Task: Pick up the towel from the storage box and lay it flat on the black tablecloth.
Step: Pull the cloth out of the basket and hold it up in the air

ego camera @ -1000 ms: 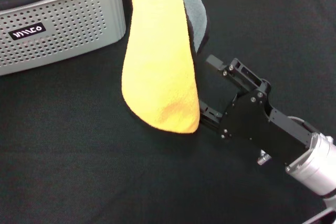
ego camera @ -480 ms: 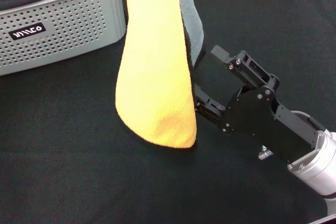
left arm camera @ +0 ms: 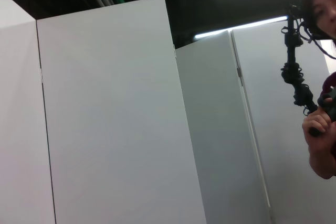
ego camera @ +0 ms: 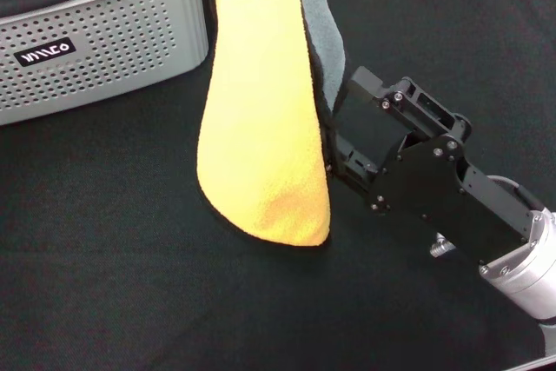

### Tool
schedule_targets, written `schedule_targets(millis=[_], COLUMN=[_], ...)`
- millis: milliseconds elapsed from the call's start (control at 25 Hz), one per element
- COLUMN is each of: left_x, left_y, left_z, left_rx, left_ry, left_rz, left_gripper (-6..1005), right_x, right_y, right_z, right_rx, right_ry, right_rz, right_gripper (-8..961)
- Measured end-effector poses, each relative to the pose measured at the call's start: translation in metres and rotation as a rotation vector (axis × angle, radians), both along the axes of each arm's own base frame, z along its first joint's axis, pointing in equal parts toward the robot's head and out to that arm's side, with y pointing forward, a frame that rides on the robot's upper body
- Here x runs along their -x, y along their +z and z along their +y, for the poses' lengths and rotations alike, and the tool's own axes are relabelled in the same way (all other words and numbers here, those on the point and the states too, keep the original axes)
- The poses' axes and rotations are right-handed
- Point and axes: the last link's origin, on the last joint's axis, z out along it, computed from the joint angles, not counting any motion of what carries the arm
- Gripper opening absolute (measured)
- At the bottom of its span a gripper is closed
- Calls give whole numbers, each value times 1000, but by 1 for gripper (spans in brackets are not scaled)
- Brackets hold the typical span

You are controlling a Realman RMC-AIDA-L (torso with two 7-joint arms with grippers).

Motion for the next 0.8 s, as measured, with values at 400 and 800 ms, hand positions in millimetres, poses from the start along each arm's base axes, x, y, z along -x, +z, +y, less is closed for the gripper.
schedule_targets(millis=[400, 800], left_x=[1, 1], left_y=[-1, -1], left_z=[0, -1], left_rx=[2, 4], left_ry=[3, 3], left_rz=[0, -2], left_gripper=[10, 10], right_x=[0, -3], right_y=[3, 5], right_z=[-3, -1], right_rx=[-29, -36], right_ry=[10, -22], right_rz=[15, 20], right_gripper=[574, 442])
